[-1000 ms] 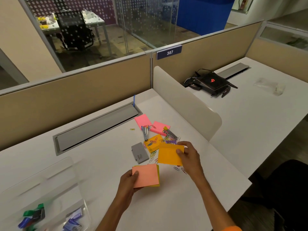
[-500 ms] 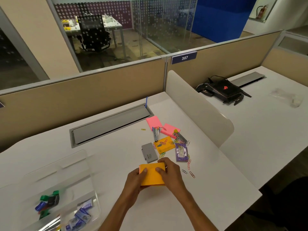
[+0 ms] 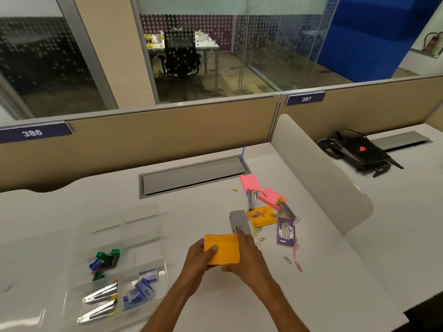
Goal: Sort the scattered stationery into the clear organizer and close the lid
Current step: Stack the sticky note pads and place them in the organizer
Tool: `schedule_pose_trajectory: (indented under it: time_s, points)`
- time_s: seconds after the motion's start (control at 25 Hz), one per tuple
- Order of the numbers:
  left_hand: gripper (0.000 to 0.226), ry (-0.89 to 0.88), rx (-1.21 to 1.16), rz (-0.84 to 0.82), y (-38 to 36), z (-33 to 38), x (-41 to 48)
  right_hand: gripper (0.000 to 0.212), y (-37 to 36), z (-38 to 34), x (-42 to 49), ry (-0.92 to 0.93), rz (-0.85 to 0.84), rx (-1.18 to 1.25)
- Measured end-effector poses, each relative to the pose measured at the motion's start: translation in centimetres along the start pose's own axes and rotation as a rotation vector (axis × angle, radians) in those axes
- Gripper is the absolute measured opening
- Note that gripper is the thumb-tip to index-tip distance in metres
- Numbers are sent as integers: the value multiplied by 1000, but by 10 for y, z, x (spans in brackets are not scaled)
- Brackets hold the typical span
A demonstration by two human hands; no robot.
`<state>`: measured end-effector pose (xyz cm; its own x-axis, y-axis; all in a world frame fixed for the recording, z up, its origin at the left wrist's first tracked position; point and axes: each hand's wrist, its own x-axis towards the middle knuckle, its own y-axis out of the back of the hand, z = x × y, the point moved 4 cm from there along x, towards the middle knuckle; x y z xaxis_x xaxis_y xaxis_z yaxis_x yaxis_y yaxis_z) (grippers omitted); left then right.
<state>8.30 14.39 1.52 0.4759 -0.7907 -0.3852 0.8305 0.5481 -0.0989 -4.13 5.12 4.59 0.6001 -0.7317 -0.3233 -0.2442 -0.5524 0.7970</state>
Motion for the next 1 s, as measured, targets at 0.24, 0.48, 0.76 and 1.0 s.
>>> schedule_pose_trajectory:
  time_s: [0.24, 0.48, 0.76, 1.0]
  points:
    - [73, -16, -55, 79, 52, 9, -18, 101, -25, -55, 15, 155, -18, -135]
    - [30, -59, -81, 256, 132, 14, -32, 91, -68, -132, 29, 291, -80, -180]
    - [27, -15, 14, 508, 204, 12, -35, 99, -104, -195, 44, 345, -158, -186]
    - [13, 42, 166, 661, 218, 18, -22, 73, -106, -167, 54, 101, -141, -195]
